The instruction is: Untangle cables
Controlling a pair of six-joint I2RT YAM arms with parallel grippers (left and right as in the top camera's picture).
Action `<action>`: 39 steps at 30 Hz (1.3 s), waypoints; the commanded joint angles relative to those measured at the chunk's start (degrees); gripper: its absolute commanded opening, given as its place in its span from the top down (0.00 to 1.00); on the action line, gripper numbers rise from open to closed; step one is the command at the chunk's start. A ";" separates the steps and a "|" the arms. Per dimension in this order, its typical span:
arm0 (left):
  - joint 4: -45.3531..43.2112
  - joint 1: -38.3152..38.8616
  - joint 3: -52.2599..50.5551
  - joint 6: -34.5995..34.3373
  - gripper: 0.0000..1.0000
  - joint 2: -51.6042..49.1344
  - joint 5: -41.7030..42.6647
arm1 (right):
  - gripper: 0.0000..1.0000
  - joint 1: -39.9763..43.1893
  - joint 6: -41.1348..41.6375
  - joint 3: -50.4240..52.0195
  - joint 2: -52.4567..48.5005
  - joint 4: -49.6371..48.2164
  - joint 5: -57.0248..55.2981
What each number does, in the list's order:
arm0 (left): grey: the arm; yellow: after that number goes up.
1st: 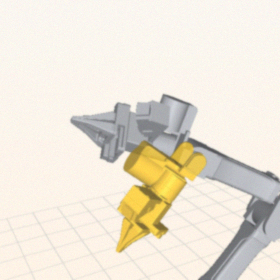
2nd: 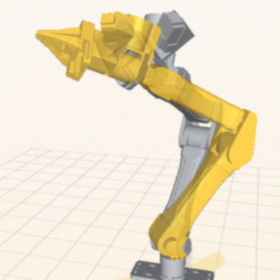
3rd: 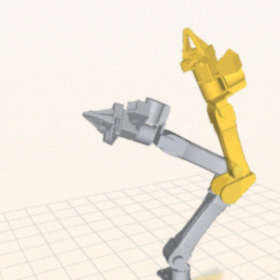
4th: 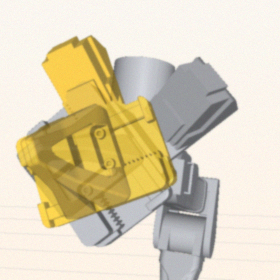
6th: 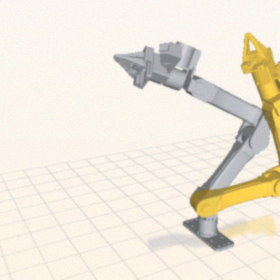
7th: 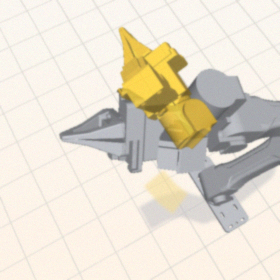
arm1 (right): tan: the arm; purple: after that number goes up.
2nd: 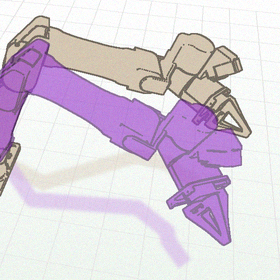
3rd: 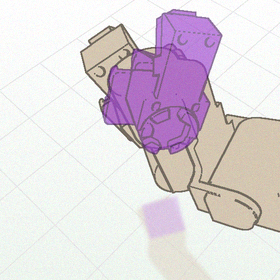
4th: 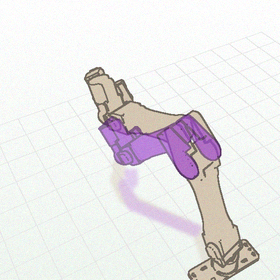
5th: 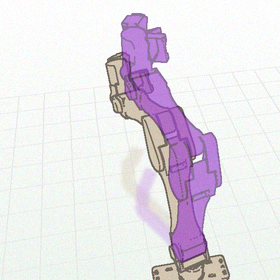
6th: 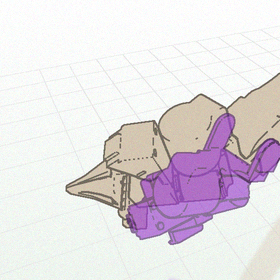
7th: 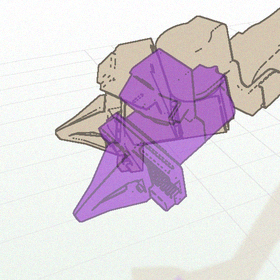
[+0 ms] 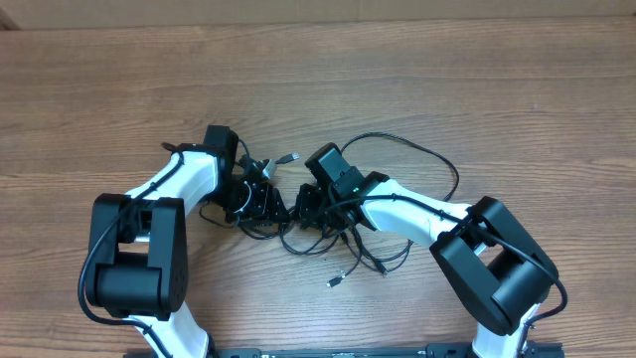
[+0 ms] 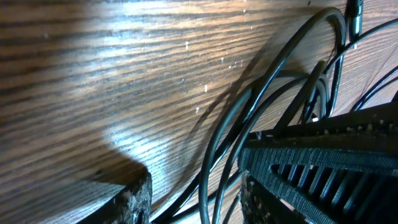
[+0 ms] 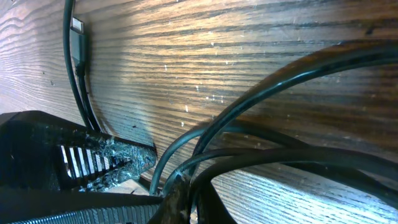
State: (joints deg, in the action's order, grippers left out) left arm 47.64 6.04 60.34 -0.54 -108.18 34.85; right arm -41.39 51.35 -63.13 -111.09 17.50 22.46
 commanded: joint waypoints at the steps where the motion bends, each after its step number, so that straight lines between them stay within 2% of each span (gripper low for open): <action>1: 0.33 1.20 -0.24 -0.96 0.53 -0.90 1.36 | 0.96 -0.02 -0.35 0.17 -0.15 -0.48 -0.59; 17: -0.81 3.19 -0.26 -1.42 0.82 -0.90 -3.54 | 0.96 -0.02 -0.35 0.17 -0.15 -0.50 -0.59; 20: -1.55 3.45 -0.26 -1.40 0.95 -0.90 -3.96 | 0.96 -0.02 -0.37 0.17 -0.15 -0.55 -0.61; 30: -14.10 3.30 -0.24 -1.14 0.96 -0.90 -6.40 | 0.96 -0.02 -0.44 0.17 -0.15 -0.46 -2.56; 36: -14.40 3.30 -0.24 3.74 0.96 -0.90 -6.82 | 0.96 0.81 -2.36 0.17 -0.15 -2.49 -2.95; 39: -14.23 3.26 -0.22 4.00 0.96 -0.90 -7.21 | 0.96 2.95 -2.36 0.17 -0.15 -3.02 -2.82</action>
State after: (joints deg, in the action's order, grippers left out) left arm 33.34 9.04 60.18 0.73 -108.29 28.71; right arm -40.84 50.22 -63.13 -111.09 15.18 20.16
